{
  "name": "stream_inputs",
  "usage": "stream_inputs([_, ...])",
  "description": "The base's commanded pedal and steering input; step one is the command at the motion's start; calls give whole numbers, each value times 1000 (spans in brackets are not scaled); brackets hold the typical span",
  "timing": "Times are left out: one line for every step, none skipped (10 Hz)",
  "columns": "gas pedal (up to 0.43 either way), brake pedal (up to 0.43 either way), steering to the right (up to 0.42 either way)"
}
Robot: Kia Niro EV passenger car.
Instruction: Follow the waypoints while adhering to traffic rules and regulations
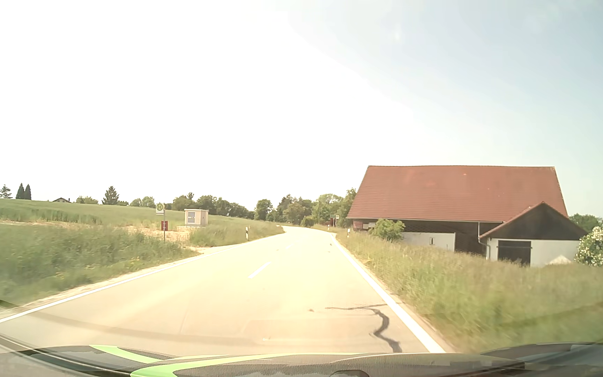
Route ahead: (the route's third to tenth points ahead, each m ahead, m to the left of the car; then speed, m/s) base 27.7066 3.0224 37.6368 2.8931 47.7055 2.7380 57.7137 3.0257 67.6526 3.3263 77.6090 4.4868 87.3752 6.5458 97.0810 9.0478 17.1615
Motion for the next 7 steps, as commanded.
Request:
stream_inputs([110,0,1])
stream_inputs([110,0,2])
stream_inputs([98,0,2])
stream_inputs([59,0,1])
stream_inputs([0,0,1])
stream_inputs([0,0,1])
stream_inputs([0,0,1])
